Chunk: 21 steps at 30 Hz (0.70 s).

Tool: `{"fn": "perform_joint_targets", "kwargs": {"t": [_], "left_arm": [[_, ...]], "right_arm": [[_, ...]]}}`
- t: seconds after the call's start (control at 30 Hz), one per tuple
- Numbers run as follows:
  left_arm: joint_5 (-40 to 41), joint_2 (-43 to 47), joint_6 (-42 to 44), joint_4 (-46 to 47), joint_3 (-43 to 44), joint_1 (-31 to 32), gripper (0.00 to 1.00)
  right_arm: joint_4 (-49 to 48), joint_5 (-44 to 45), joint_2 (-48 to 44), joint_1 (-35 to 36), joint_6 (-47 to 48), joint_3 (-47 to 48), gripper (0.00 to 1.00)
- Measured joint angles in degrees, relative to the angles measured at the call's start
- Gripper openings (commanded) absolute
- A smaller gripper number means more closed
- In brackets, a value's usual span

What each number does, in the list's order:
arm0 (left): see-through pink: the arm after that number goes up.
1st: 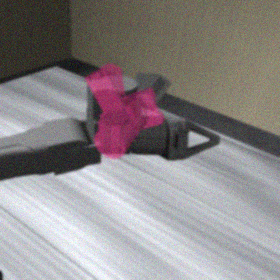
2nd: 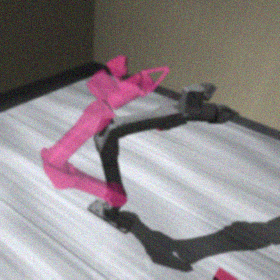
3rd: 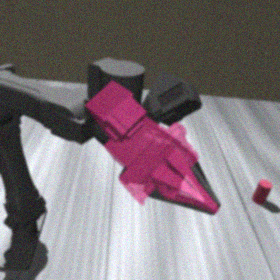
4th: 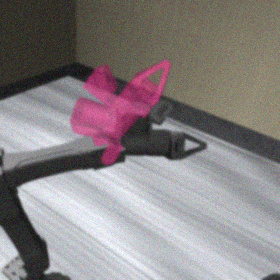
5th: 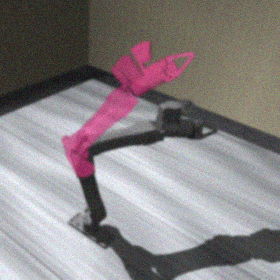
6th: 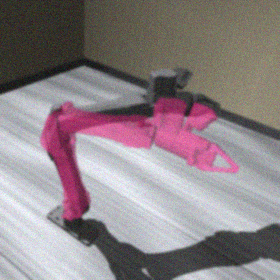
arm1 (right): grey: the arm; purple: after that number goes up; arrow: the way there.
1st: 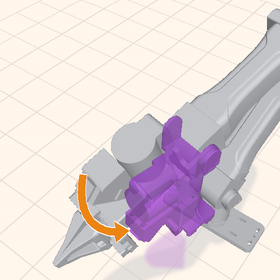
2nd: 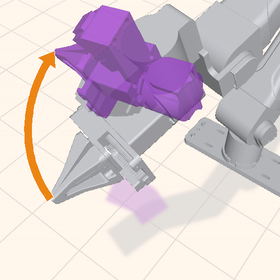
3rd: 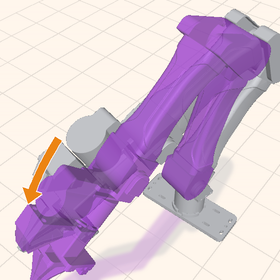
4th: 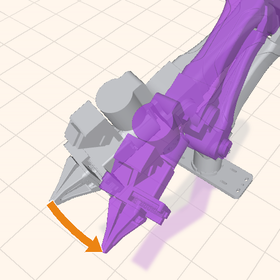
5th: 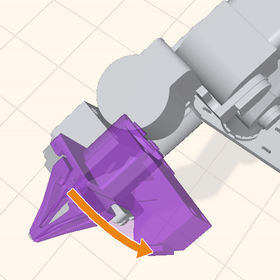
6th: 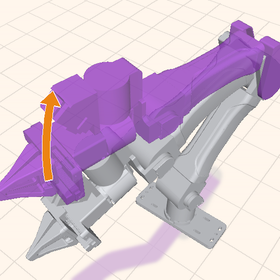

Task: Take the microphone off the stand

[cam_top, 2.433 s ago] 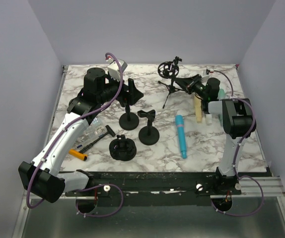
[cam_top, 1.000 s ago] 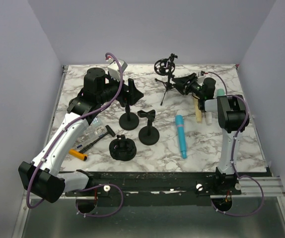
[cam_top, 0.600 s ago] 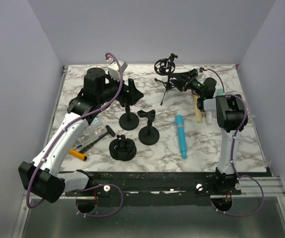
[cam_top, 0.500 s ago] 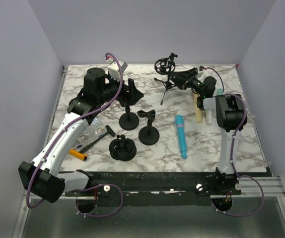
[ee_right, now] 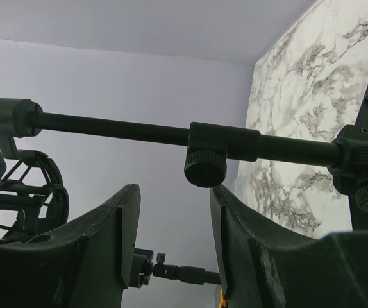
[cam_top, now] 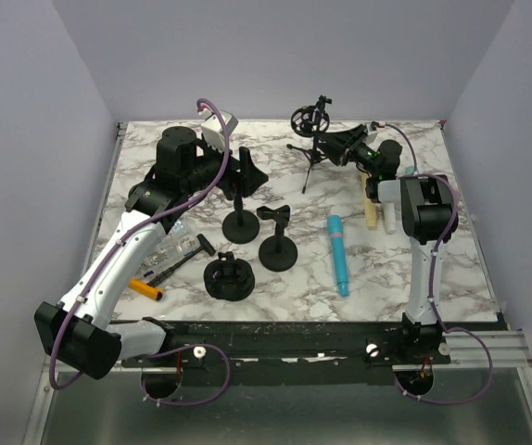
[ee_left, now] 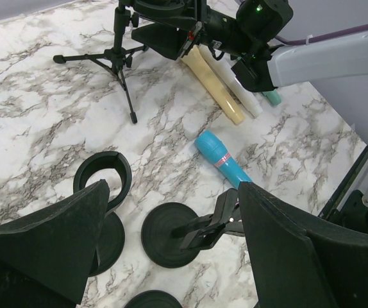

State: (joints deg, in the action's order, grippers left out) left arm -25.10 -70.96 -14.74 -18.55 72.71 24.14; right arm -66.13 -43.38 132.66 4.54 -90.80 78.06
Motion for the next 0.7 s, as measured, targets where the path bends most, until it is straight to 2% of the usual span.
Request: {"fn": "perform_joint_targets", "kwargs": {"t": [0.7], "left_arm": [[0.0,0.0,0.0,0.0,0.0,0.0,0.85]], "right_arm": [[6.1,-1.9,4.5,-1.3,1.9,8.1,0.45]]}}
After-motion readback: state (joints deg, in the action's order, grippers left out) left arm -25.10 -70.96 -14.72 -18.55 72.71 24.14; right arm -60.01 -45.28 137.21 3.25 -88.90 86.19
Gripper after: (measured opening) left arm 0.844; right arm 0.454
